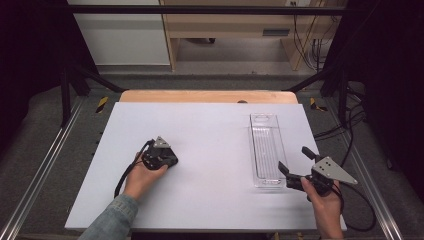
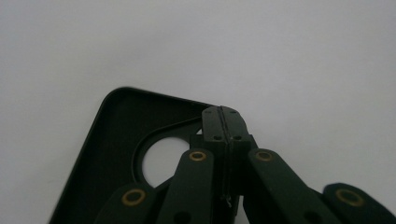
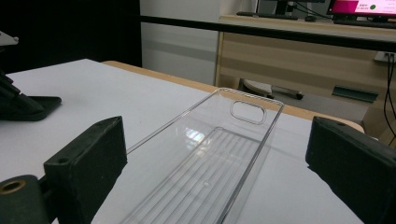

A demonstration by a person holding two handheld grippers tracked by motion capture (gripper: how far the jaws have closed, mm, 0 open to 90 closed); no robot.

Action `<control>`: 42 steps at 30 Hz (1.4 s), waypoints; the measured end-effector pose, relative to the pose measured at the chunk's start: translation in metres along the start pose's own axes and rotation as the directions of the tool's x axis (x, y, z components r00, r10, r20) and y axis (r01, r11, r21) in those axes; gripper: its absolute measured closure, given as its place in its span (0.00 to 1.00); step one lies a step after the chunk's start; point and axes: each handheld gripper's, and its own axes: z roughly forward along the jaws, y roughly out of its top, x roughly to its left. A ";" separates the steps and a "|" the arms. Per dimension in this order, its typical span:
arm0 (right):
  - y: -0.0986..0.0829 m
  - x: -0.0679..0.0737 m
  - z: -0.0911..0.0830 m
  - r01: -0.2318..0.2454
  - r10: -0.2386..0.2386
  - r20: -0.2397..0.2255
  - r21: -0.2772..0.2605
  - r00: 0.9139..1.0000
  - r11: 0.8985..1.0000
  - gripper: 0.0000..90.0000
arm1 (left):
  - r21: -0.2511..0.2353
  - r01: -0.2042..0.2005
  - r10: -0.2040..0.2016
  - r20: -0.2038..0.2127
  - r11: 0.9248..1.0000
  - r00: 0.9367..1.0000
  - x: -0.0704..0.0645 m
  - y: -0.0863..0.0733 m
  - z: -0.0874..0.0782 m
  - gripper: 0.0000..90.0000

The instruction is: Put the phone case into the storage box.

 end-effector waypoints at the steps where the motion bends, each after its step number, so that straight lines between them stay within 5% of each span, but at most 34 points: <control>1: 0.000 0.000 0.000 0.000 0.000 0.000 0.001 1.000 1.000 0.06 | 0.007 -0.019 0.019 -0.002 1.000 1.000 -0.003 0.001 0.000 1.00; 22: 0.001 0.001 0.000 0.009 -0.009 -0.001 0.003 1.000 1.000 0.06 | 0.005 -0.117 0.115 0.118 0.993 0.986 -0.071 0.022 0.023 1.00; 36: 0.001 0.002 0.000 0.019 -0.019 0.002 0.011 1.000 1.000 0.06 | -0.007 -0.216 0.213 0.195 0.976 0.957 -0.120 0.029 0.031 1.00; 42: 0.001 0.002 0.001 0.019 -0.019 0.000 0.014 1.000 1.000 0.06 | -0.004 -0.271 0.265 0.232 0.962 0.936 -0.138 0.029 0.031 1.00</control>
